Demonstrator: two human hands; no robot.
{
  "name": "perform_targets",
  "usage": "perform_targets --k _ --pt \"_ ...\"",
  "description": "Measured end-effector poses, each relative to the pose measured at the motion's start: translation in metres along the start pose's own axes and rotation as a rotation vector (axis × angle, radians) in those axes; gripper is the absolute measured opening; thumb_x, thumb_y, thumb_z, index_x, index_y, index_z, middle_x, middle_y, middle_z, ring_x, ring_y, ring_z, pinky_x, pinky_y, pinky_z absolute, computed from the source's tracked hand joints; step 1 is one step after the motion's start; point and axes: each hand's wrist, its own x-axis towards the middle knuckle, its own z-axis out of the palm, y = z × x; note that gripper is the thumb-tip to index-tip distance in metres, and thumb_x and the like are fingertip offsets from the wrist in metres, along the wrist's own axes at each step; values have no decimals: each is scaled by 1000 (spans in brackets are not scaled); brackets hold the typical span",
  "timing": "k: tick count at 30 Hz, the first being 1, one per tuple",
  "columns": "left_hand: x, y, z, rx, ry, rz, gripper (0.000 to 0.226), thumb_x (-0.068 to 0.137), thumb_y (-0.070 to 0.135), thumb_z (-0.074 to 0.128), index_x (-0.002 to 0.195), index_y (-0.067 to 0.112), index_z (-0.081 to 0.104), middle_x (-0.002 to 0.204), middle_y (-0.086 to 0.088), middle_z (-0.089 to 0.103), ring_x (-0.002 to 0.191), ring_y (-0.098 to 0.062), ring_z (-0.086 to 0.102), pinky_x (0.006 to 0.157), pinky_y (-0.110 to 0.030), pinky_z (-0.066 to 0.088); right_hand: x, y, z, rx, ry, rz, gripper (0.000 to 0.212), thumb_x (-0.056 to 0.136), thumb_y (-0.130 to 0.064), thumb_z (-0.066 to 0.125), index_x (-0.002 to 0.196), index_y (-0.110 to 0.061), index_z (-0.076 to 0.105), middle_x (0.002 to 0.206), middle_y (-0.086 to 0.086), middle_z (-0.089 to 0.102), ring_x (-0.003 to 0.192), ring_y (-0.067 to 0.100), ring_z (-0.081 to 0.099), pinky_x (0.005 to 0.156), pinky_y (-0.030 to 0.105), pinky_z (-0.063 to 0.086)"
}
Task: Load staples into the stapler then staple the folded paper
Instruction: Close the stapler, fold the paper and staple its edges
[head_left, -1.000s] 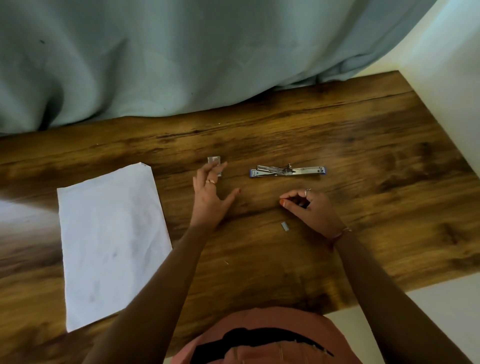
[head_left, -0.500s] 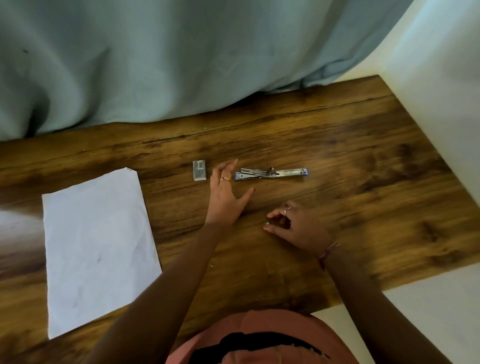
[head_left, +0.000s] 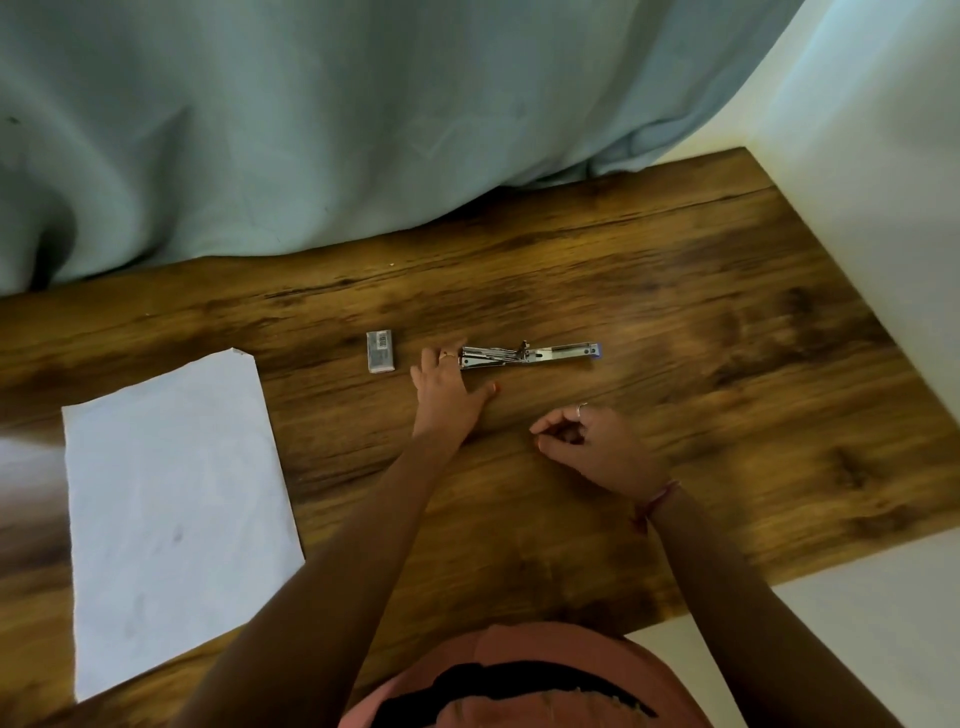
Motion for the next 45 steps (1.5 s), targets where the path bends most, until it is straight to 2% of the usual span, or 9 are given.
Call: perform_targets --k 2,4,7,11,16,21,27,36,45 --pt "5 -6 -6 24 -27 35 67 85 29 70 143 18 38 141 -8 32 131 -26 29 111 -44 30 0 3 -5 248 52 99 15 84 -14 68 94 -25 69 97 0 69 85 11 67 72 21 56" --pt "11 -11 -13 56 -37 61 60 86 31 68 138 16 45 136 -8 37 128 -24 35 111 -40 32 1 7 -11 479 119 177 16 82 -7 68 92 -21 69 100 5 70 87 14 70 68 22 57" --pt "20 -14 -21 101 -79 99 50 84 33 69 129 16 55 130 -8 45 123 -23 43 108 -40 38 3 14 -23 606 216 210 16 80 -5 69 92 -16 70 97 8 72 86 15 72 64 18 56" --pt "21 -18 -29 86 -110 166 41 83 34 70 119 16 59 117 0 51 100 -8 50 90 -22 44 7 21 -32 684 226 237 16 81 -5 68 96 -12 71 91 7 74 87 14 72 69 17 55" --pt "17 -23 -30 -414 -68 48 31 82 21 72 103 37 57 106 6 61 96 -9 63 75 -16 54 9 23 -32 824 171 247 18 90 0 57 103 -6 68 106 12 70 97 18 69 78 20 55" --pt "17 -23 -20 -808 21 -132 55 82 6 70 132 17 50 117 5 63 105 -5 63 86 -21 53 7 25 -32 845 148 219 22 87 1 59 104 -7 68 108 12 70 100 20 68 78 20 55" --pt "14 -10 -6 -1151 24 -277 24 93 10 57 117 12 58 111 -7 67 100 -15 68 82 -26 56 8 28 -30 868 186 230 25 81 -5 67 106 -8 68 105 12 72 101 20 68 80 22 55" --pt "8 -3 -8 -1416 100 -260 10 99 19 47 106 14 53 110 -8 65 107 -20 65 96 -35 51 1 21 -32 997 288 215 37 69 -13 72 105 -5 68 101 12 73 101 22 68 78 21 55" --pt "-7 7 -30 -1618 -42 -192 19 93 25 53 105 13 61 95 -5 72 90 -18 70 68 -26 58 2 -27 -50 939 479 133 19 79 -6 70 93 -18 72 87 -4 75 80 6 68 66 17 55"
